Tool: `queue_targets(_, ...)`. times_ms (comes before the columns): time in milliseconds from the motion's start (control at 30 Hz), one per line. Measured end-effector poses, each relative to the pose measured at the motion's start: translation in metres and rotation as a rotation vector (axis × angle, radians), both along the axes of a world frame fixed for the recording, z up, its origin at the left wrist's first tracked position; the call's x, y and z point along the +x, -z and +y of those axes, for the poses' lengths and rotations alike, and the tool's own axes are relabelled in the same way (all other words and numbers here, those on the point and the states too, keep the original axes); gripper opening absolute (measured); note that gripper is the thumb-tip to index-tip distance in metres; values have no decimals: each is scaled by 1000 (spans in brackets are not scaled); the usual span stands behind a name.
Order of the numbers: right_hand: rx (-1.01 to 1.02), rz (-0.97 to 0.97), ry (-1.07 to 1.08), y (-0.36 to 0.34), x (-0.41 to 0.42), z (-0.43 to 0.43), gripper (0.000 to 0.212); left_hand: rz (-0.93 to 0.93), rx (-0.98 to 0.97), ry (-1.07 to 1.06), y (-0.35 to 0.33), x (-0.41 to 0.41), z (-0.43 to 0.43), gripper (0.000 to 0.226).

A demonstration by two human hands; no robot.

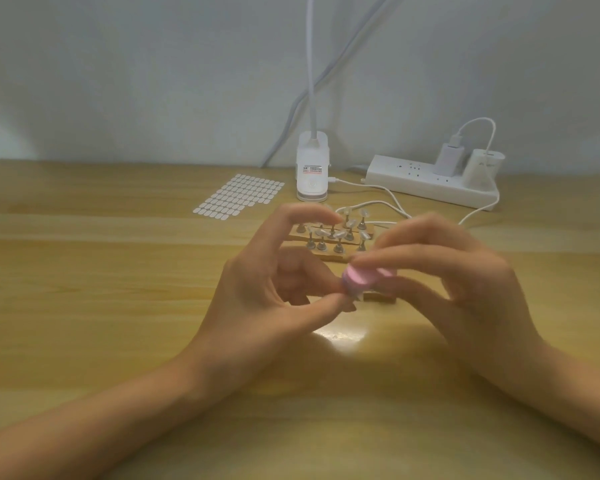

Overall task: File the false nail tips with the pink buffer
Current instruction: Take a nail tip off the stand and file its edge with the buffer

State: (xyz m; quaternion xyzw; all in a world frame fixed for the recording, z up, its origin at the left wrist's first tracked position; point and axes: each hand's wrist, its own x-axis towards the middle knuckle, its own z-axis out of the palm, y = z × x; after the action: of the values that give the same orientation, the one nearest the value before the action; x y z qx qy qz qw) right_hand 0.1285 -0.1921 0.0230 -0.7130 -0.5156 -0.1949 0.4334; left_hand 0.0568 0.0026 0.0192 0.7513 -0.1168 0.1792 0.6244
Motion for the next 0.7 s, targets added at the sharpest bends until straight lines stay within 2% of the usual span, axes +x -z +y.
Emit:
queue_targets(133, -38, -45, -30, 1, 0, 0, 21, 2, -7, 2, -1, 0, -2, 55)
queue_targets(267, 3, 23, 8, 0, 1, -1, 23, 27, -32, 2, -2, 0, -2, 57)
queue_targets(400, -37, -53, -8, 1, -3, 2, 21, 32, -23, -4, -1, 0, -2, 56)
queue_targets(500, -3, 3, 18, -2, -3, 1, 20, 43, -29, -16, -2, 0, -2, 57)
queue_targets(600, -39, -62, -22, -1, -5, 2, 21, 38, -21, -13, -3, 0, -3, 58)
queue_targets(700, -10, -11, 38, -1, -3, 1, 22, 48, -33, -15, -1, 0, -2, 56)
